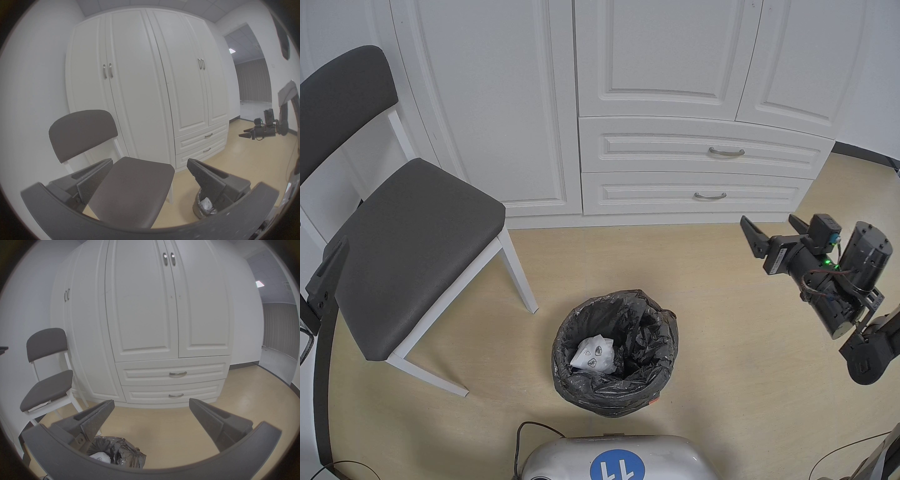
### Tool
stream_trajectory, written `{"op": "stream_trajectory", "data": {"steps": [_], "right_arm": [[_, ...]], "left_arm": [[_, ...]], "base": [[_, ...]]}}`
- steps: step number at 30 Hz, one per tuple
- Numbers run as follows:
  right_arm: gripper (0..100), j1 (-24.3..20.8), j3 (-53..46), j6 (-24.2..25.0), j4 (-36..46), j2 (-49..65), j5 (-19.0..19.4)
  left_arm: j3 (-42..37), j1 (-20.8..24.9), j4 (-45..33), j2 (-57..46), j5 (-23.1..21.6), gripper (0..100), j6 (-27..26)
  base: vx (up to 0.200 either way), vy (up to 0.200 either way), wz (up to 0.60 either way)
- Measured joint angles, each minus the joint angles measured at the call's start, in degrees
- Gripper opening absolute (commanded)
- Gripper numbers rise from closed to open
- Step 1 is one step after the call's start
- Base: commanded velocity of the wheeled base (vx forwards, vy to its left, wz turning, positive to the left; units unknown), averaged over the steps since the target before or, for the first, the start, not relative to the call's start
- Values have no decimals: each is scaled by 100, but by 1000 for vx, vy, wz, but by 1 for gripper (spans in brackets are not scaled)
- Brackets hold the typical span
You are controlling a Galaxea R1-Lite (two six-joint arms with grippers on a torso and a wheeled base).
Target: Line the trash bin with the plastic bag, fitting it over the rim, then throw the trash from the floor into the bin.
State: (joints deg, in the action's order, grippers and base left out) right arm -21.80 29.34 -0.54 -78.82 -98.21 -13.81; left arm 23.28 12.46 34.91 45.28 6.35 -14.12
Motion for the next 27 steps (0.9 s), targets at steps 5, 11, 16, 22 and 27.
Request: {"op": "stream_trajectory", "data": {"steps": [5,11,16,22,27], "right_arm": [[100,72,-228,-15,224,681,-24],[100,132,-449,-90,1062,1663,-132],[100,154,-560,-127,2348,2806,-364],[100,174,-708,-149,3725,4308,-633],[100,424,-945,-149,4491,5602,-756]], "left_arm": [[20,-116,30,-27,7,100,284],[35,-334,34,-143,5,100,367],[28,-434,6,-327,7,100,407],[-61,-475,-11,-601,7,100,488],[-110,-497,-24,-851,22,100,539]], "base": [[0,0,0],[0,0,0],[0,0,0],[0,0,0],[0,0,0]]}}
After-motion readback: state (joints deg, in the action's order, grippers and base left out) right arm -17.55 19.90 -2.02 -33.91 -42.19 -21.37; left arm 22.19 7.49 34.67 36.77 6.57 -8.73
